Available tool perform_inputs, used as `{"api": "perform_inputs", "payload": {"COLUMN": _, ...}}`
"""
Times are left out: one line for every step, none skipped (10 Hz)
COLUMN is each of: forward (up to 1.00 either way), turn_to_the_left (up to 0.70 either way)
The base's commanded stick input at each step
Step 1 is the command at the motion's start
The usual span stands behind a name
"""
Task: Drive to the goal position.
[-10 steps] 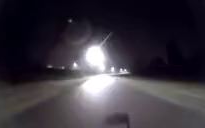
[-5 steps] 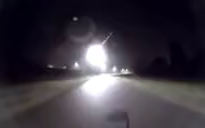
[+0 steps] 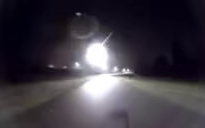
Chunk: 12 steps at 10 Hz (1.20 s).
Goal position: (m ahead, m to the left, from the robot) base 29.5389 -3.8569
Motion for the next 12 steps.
{"api": "perform_inputs", "payload": {"forward": 1.00, "turn_to_the_left": 0.06}}
{"api": "perform_inputs", "payload": {"forward": 1.00, "turn_to_the_left": 0.06}}
{"api": "perform_inputs", "payload": {"forward": 1.00, "turn_to_the_left": 0.06}}
{"api": "perform_inputs", "payload": {"forward": 1.00, "turn_to_the_left": 0.07}}
{"api": "perform_inputs", "payload": {"forward": 1.00, "turn_to_the_left": 0.09}}
{"api": "perform_inputs", "payload": {"forward": 1.00, "turn_to_the_left": 0.09}}
{"api": "perform_inputs", "payload": {"forward": 1.00, "turn_to_the_left": 0.10}}
{"api": "perform_inputs", "payload": {"forward": 1.00, "turn_to_the_left": 0.11}}
{"api": "perform_inputs", "payload": {"forward": 1.00, "turn_to_the_left": 0.09}}
{"api": "perform_inputs", "payload": {"forward": 1.00, "turn_to_the_left": 0.07}}
{"api": "perform_inputs", "payload": {"forward": 1.00, "turn_to_the_left": 0.05}}
{"api": "perform_inputs", "payload": {"forward": 1.00, "turn_to_the_left": 0.05}}
